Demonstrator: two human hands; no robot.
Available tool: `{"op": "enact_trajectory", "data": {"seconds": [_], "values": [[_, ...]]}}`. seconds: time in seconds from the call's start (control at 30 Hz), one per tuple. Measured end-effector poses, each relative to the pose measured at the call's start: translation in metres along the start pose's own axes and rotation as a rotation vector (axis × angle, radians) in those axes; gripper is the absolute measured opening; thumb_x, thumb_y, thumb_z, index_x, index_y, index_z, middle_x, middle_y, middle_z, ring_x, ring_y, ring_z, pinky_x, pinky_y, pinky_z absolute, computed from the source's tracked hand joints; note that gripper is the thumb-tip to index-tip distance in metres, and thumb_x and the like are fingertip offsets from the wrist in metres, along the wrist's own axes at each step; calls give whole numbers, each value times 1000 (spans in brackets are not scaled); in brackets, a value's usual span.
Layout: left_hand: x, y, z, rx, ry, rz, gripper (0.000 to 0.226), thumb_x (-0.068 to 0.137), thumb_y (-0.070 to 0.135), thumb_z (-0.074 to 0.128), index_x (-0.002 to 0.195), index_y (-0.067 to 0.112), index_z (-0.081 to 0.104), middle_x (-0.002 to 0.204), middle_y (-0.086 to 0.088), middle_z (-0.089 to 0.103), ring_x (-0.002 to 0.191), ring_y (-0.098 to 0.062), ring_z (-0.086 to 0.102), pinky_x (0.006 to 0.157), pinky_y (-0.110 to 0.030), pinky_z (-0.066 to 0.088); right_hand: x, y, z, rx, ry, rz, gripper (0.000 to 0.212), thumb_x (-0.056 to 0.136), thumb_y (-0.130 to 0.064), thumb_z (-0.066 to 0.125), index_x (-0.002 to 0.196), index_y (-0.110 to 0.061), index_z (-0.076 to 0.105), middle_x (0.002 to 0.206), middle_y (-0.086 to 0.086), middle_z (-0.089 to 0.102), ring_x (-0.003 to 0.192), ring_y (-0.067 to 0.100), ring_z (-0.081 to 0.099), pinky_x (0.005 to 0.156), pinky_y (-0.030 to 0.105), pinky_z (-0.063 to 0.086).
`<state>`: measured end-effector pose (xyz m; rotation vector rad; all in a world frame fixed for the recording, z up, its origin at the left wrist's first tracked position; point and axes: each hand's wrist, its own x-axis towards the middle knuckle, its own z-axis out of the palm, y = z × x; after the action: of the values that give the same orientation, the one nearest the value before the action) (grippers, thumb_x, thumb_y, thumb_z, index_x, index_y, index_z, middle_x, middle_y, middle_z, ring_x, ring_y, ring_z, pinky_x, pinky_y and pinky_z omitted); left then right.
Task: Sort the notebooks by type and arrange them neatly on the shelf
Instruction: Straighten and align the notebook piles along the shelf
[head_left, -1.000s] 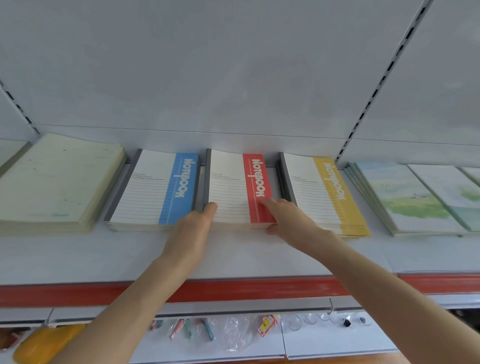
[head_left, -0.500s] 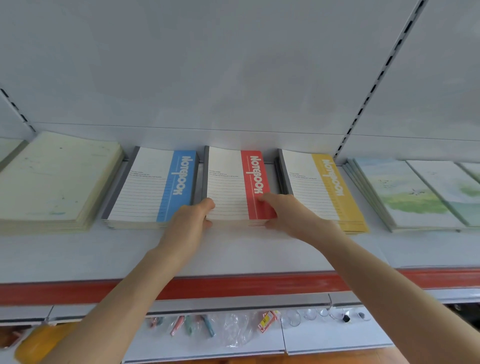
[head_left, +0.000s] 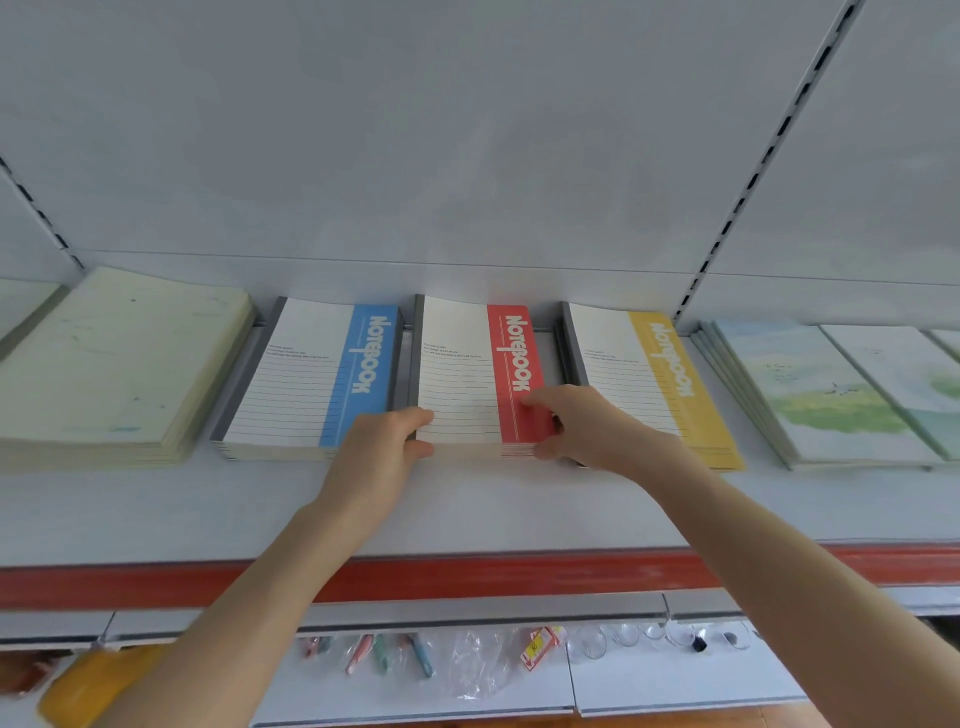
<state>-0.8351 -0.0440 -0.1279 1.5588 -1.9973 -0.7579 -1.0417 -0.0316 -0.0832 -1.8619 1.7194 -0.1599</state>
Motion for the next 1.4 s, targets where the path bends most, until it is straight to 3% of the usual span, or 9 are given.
{"op": "enact_trajectory", "data": {"seconds": [0.17,0.3,0.5,0.63,0.87,1.0,1.13,1.27,1.4], "values": [[-3,4,-2,41,-26,33,44,91,10,56,134,8,47,118,-13,62,106,-19,57,85,-13,34,-2,0,2,-3,-3,-15,50,86,-4,60,133,-12,45,113,4,55,84,14,49,65,20,42],[-2,13,-4,118,-44,62,34,94,20,53,121,-1,55,88,-9,60,78,-15,53,70,-21,38,0,2,0,48,-12,-17,40,92,-15,55,131,-14,46,120,3,56,94,16,52,72,22,42],[45,30,-1,135,27,-44,32,98,14,40,120,-7,50,116,-22,58,98,-28,52,87,-35,38,41,1,-5,78,209,71,27,99,-19,36,119,-3,47,109,12,59,87,21,50,71,27,37],[72,23,2,30,34,-108,34,98,9,38,131,2,46,130,-15,53,119,-26,48,90,-26,37,68,1,-5,193,168,120,29,100,-18,34,126,-7,39,118,11,57,101,26,57,79,33,46],[81,16,7,30,53,-100,38,99,8,37,136,9,42,130,-10,53,106,-20,54,76,-17,35,81,3,1,121,206,141,30,99,-17,34,128,-9,39,115,9,59,99,26,58,79,33,48],[84,15,3,8,14,-89,37,98,8,40,135,8,42,131,-10,52,110,-20,52,84,-20,36,86,5,-3,169,206,145,21,98,-12,36,115,-6,46,103,6,58,85,20,56,69,27,46],[89,16,4,-5,-2,-112,36,98,8,39,134,7,40,121,-11,55,87,-11,48,77,-21,38,95,6,-6,251,265,174,11,96,-10,35,102,-7,44,93,8,59,80,20,58,67,29,48],[90,15,9,-20,7,-123,37,97,7,41,133,8,40,126,-11,53,94,-15,53,74,-19,40,101,6,-5,284,280,204,25,93,-12,37,115,-4,46,98,6,64,87,23,63,79,39,54],[91,12,8,-29,-10,-121,37,96,7,43,134,9,41,130,-8,51,109,-17,52,79,-19,39,101,7,-4,264,308,226,25,93,-9,37,116,-4,44,102,8,62,91,26,62,78,36,52]]}}
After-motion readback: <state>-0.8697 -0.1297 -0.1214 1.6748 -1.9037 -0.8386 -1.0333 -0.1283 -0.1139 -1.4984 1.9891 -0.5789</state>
